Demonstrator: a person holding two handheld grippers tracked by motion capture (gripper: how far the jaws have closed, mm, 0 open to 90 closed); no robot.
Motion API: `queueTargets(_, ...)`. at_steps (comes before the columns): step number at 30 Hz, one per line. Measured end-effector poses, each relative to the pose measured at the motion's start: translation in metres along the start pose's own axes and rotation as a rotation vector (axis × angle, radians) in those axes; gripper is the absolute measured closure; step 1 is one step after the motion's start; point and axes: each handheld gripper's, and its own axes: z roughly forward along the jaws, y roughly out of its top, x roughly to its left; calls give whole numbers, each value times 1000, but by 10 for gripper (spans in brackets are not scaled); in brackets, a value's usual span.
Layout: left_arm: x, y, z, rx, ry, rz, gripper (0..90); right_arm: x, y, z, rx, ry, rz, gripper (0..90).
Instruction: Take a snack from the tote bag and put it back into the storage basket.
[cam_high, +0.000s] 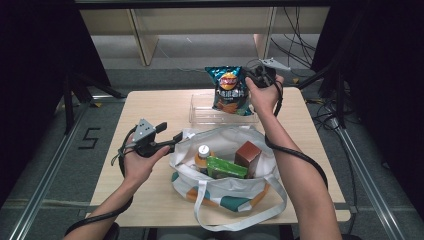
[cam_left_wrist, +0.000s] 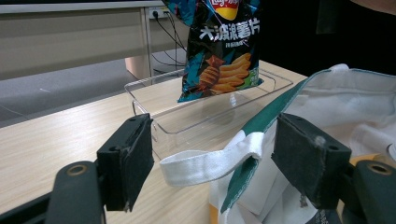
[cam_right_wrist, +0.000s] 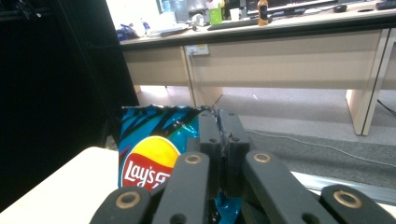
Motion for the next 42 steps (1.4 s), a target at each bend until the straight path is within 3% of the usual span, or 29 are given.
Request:
queueTargets(3, 0, 0, 0, -1, 0, 1, 277, 1, -1, 1, 13, -4, 26, 896)
queueTargets(11, 0, 1, 0, 0, -1, 12, 277, -4, -5, 6, 19, -8, 17, 895)
queueTargets(12, 0, 1, 0, -1, -1, 10, 277, -4, -6, 7, 18, -12, 38, 895)
queueTargets(16, 0, 0, 0, -4, -1, -2, 277, -4, -8, 9, 28, -20, 49, 894)
queueTargets(17, 0, 0, 0, -4, -1, -2, 277, -7, -8, 10, 23, -13, 16, 894)
queueTargets(19, 0, 0, 0, -3, -1, -1, 277, -8, -8, 11, 19, -16, 0, 894)
queueTargets(20, 0, 0, 0, -3, -1, 0, 277, -5, -9, 10, 27, -19, 47, 894)
queueTargets(21, 0, 0, 0, -2, -1, 1, 277, -7, -9, 11, 31, -19, 31, 894)
queueTargets(25, 0, 1, 0, -2, -1, 3, 277, -8, -10, 12, 31, -16, 39, 894)
queueTargets(26, 0, 0, -1, -2, -1, 1, 277, -10, -12, 14, 27, -16, 19, 893)
queueTargets(29, 0, 1, -1, -5, -1, 5, 277, -9, -14, 14, 42, -26, 64, 892)
queueTargets(34, 0, 0, -1, -1, 0, 6, 276, -15, -17, 17, 44, -34, 32, 891)
queueTargets(39, -1, 0, 0, 0, -2, 5, 276, -18, -20, 16, 58, -49, 72, 888)
queueTargets(42, 1, 0, 0, 2, -2, 20, 276, -27, -21, 16, 59, -56, 18, 888)
